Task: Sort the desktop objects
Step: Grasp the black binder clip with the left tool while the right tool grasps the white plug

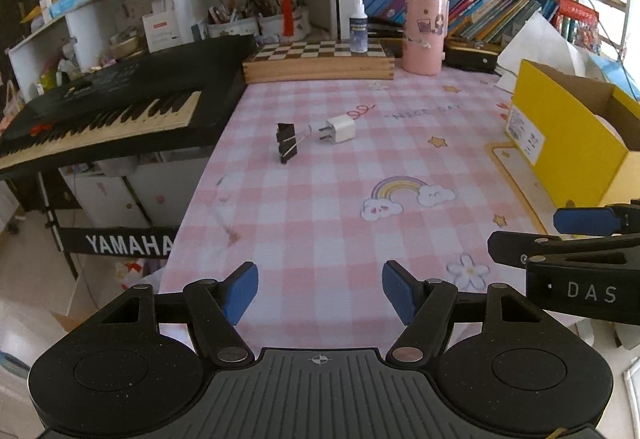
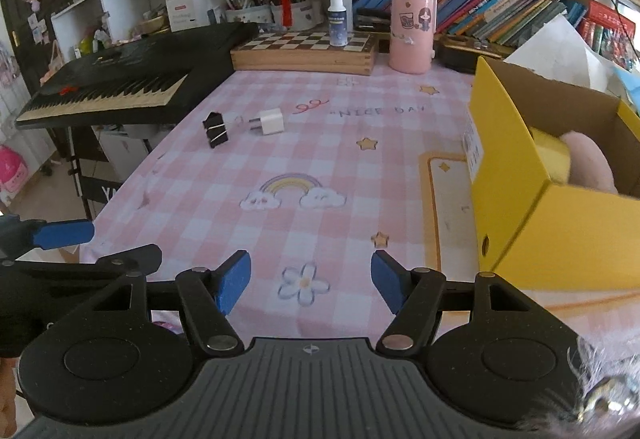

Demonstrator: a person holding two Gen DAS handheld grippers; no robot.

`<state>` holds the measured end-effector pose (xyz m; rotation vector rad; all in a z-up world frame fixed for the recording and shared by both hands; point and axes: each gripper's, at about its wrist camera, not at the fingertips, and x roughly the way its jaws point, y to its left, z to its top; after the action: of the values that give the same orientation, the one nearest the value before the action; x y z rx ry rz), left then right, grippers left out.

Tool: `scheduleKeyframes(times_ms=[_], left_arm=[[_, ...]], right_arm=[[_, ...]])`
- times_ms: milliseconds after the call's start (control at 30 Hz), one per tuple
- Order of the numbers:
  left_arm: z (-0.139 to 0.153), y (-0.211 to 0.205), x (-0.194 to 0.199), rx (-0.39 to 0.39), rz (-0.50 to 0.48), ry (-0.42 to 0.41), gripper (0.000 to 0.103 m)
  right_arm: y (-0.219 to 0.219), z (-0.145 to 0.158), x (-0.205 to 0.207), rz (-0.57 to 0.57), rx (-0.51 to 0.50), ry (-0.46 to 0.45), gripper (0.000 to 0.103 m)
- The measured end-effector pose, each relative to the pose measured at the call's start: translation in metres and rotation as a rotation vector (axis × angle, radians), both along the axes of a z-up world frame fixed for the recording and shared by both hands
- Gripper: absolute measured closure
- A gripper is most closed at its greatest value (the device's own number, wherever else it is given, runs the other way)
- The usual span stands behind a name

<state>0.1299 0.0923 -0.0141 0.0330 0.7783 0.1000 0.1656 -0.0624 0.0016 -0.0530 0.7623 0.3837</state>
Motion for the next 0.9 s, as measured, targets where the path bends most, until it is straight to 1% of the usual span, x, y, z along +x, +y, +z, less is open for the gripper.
scheduleKeyframes(times_ms=[200,533,633,900], left_arm=[[0.001,0.003,0.026,-0.003,0.02,0.004,0.033],[0.005,0.013,0.072,-0.005,0.073,-0.033,0.033],[0.003,0.016,0.087,0.0,0.097,-0.035,0.033],[-0.01,0.031,0.126,-0.029,0.157,-0.043,0.035]], right_arm=[[-0.001,0.001,0.031,-0.001,0.002,0.005,0.039],[0.005,0.008,0.083,0.004,0.005,-0.032,0.039],[0.01,0.009,0.1,0.013,0.003,-0.045,0.039],[0.031,0.006,0.141,0.055,-0.011,-0.058,0.039]])
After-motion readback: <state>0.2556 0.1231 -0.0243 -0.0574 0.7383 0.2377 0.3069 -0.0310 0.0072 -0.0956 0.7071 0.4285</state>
